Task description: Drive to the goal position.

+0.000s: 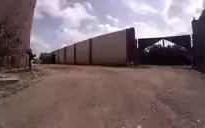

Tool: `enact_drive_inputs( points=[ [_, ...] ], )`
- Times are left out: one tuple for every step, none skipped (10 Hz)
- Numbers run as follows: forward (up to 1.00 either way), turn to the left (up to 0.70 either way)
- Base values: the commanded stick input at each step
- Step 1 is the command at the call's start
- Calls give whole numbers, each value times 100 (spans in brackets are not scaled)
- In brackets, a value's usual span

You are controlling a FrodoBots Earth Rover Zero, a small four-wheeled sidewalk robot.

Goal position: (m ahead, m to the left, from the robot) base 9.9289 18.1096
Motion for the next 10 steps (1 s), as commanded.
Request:
enact_drive_inputs(
  points=[
    [85, 0],
    [85, 0],
    [85, 0],
    [85, 0],
    [85, 0],
    [85, 0],
    [85, 0],
    [85, 0],
    [85, 0],
    [85, 0]
  ],
)
